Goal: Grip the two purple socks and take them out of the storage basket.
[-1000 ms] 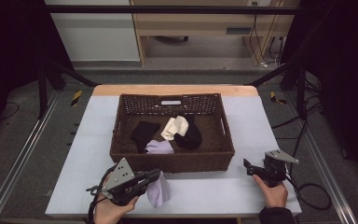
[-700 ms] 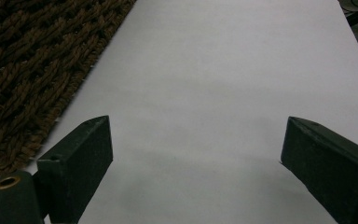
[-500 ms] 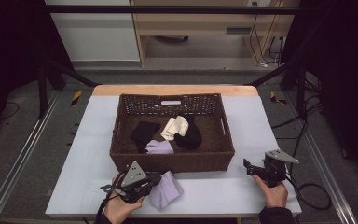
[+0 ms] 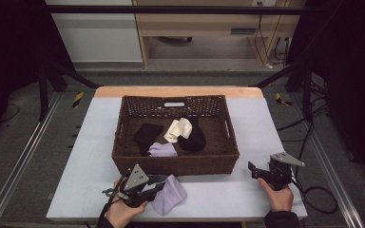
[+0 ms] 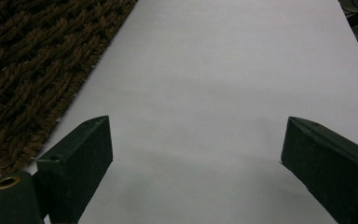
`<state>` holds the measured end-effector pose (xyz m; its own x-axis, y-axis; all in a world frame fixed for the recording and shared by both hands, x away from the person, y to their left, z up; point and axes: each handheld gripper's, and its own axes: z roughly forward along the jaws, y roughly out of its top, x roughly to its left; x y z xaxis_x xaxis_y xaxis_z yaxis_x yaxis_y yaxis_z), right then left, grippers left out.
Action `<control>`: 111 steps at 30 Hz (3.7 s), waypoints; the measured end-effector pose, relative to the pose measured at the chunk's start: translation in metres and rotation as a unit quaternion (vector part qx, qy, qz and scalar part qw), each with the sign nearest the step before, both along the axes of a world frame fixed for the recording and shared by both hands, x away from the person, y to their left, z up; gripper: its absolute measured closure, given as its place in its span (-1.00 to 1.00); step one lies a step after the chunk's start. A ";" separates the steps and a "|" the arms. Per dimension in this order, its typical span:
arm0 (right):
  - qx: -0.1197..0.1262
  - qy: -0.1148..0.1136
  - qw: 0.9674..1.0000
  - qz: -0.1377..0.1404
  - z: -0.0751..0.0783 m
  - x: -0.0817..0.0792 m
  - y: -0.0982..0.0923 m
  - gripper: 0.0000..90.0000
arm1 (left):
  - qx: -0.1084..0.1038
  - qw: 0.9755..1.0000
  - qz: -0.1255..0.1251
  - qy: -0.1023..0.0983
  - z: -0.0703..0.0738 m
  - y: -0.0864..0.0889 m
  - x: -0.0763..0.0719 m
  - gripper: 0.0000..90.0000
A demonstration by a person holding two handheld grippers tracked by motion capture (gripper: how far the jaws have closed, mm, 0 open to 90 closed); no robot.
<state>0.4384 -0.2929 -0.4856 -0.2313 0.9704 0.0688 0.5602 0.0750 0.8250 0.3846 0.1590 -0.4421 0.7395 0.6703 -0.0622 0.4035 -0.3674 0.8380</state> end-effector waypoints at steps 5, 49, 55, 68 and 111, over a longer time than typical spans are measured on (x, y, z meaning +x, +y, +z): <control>0.001 0.003 1.000 0.000 0.000 0.000 0.000 -0.80 | -0.026 0.999 0.010 -0.032 0.027 0.009 -0.001 0.36; 0.000 0.007 1.000 0.003 0.000 0.002 0.000 -0.80 | -0.001 0.993 0.090 -0.080 0.081 0.018 0.146 0.13; 0.000 0.008 1.000 0.003 -0.001 0.002 0.000 -0.80 | 0.023 0.994 0.076 -0.069 0.067 0.014 0.155 0.12; 0.001 0.009 1.000 0.003 0.000 0.002 0.000 -0.80 | 0.075 0.994 0.075 0.019 0.023 0.014 0.164 -0.01; 0.001 0.012 1.000 0.005 -0.001 0.002 0.000 -0.80 | 0.197 0.971 0.010 0.135 -0.005 -0.009 0.180 0.61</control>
